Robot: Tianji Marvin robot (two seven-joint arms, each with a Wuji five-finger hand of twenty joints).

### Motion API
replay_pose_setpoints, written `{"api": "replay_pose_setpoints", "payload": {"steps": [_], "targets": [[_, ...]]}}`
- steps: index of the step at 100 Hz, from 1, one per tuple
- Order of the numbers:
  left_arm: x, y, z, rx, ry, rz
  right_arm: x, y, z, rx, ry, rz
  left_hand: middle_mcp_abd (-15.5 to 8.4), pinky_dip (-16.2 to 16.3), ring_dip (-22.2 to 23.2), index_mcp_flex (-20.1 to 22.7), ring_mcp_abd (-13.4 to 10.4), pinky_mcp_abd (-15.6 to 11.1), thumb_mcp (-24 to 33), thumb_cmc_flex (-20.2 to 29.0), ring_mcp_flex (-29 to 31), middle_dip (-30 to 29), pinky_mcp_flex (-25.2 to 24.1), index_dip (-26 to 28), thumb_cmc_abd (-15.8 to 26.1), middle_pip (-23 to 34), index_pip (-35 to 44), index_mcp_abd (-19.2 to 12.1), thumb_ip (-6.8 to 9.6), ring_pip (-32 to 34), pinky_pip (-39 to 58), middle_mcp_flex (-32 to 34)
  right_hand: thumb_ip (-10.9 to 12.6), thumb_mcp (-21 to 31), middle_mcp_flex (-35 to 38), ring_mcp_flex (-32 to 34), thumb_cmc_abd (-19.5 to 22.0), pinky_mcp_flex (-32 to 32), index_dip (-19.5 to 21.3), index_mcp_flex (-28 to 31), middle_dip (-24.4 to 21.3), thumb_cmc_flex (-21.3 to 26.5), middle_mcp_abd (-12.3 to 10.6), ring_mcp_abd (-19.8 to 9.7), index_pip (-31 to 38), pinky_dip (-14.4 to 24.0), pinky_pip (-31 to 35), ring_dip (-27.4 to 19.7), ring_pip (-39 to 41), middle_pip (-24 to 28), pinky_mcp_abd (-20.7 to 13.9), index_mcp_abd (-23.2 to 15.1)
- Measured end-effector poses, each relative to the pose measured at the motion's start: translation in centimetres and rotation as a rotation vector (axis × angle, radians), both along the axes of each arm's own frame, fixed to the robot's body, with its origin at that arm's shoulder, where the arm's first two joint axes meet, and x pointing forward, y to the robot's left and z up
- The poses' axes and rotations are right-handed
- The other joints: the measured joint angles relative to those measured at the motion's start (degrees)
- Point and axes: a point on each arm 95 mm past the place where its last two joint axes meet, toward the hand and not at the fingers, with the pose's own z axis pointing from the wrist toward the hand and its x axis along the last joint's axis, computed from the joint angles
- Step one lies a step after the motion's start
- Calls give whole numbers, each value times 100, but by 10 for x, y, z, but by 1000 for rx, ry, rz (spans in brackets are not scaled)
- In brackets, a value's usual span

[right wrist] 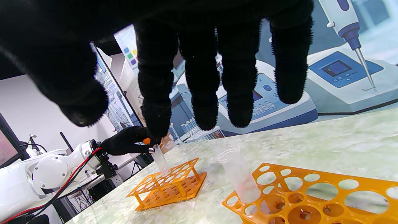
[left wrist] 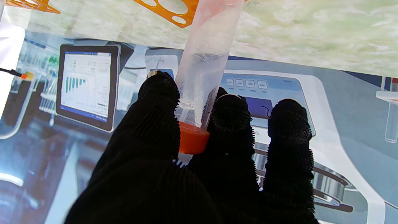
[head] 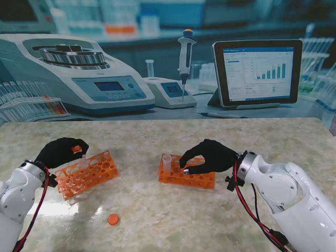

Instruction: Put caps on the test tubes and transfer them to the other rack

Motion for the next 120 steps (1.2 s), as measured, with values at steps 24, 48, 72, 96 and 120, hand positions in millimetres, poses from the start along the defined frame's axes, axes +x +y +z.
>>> {"api": "replay_pose_setpoints", "payload": {"steps": [24,48,72,96,120], "targets": [[2,-2,-1,-13,7,4,0,0,-1,2,4,0,1,1,0,0,2,0,0,0,0,25,-5,0,0,0,0,0,0,1,-1,-1,0,0,0,0,0,-1,13,0,0,0,0,0,0,0,0,0,0,0,0,0],[2,-4,-10,-33,40,19,1,0,-1,3,5,-2,5,1,0,0,4,0,0,0,-48,25,-5,1,0,0,0,0,0,1,-1,-23,0,-2,0,0,4,-2,27,0,0,0,0,0,2,0,-17,0,0,0,0,0],[1,-4,-12,-26,72,25,1,-1,-1,2,4,-3,8,1,0,0,5,0,0,0,-61,25,-5,1,0,-18,0,0,0,1,-2,-68,0,-59,0,0,4,-3,28,0,0,0,0,0,2,0,-47,0,0,0,0,0],[0,-5,-17,-29,122,34,1,0,-1,0,6,2,105,1,-218,64,309,3,183,93,-170,-26,-215,-843,-48,-562,27,213,0,-821,-191,-92,0,-59,2,0,4,-5,28,0,0,0,0,0,2,0,-48,0,0,0,0,0],[-5,-7,-21,-7,156,31,1,1,-3,-2,11,4,12,1,-60,250,476,11,461,224,-483,-122,-774,-2198,-131,-1668,-86,329,23,-1660,-360,-92,0,-59,2,0,5,-12,28,0,0,0,0,0,2,0,-49,0,0,0,0,0]]}}
